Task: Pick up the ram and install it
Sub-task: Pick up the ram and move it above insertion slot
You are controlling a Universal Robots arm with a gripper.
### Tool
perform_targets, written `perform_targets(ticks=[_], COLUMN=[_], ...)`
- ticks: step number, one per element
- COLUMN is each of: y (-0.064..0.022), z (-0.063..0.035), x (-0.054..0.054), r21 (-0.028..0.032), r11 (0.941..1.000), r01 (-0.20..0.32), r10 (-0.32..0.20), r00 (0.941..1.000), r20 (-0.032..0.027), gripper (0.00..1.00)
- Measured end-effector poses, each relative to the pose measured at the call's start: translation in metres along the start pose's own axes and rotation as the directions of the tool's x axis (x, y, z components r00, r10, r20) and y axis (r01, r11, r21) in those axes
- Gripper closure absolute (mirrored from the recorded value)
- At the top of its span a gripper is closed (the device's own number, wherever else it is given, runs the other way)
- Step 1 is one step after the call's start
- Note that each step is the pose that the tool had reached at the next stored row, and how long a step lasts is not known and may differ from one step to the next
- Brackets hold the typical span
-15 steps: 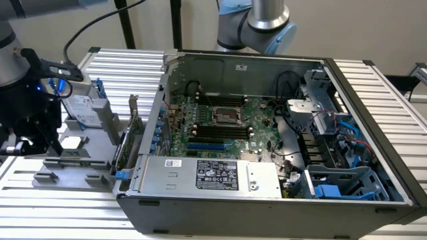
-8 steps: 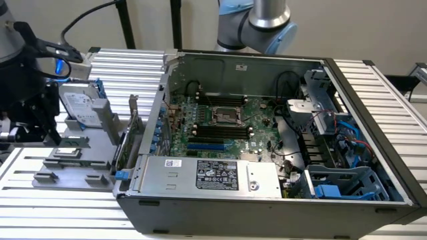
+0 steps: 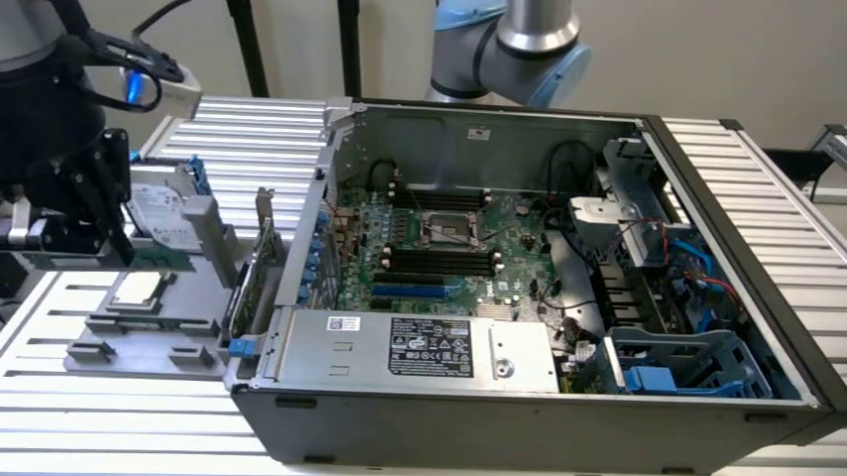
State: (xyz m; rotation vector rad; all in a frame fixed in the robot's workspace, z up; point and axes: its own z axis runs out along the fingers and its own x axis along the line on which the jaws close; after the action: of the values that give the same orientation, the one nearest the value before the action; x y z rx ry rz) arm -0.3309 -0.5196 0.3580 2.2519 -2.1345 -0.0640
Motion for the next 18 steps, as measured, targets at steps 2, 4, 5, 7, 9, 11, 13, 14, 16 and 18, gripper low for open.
perform_targets(ticks=[2, 4, 5, 7, 9, 11, 13, 14, 16, 18], y=[-0.0089, -0.0176, -0.0219, -0.0306, -0.0395, -0.0482, -0.0571, -0.0615, -0.0701, -0.0792], z=[-0.0063, -0.0122, -0.015, -0.0208, -0.0263, -0.0316, -0.0372, -0.0401, -0.0453, -0.0505], x=[0.0, 0.001, 0.001, 0.002, 0.002, 0.003, 0.003, 0.003, 0.004, 0.004], r21=[0.0001, 0.0002, 0.0002, 0.0002, 0.0004, 0.0003, 0.0005, 0.0004, 0.0005, 0.0005], r11=[1.0, 1.0, 1.0, 1.0, 1.0, 1.0, 1.0, 1.0, 1.0, 1.0], r01=[0.0, 0.0, 0.0, 0.0, 0.0, 0.0, 0.001, 0.0, 0.001, 0.001], r10=[0.0, 0.0, 0.0, 0.0, 0.0, 0.0, -0.001, 0.0, -0.001, -0.001], r00=[1.0, 1.0, 1.0, 1.0, 1.0, 1.0, 1.0, 1.0, 1.0, 0.9999], r20=[0.0017, 0.0033, 0.0039, 0.005, 0.0061, 0.0069, 0.0081, 0.0086, 0.0098, 0.0112], gripper=[0.86, 0.86, 0.86, 0.86, 0.86, 0.86, 0.86, 0.86, 0.86, 0.86])
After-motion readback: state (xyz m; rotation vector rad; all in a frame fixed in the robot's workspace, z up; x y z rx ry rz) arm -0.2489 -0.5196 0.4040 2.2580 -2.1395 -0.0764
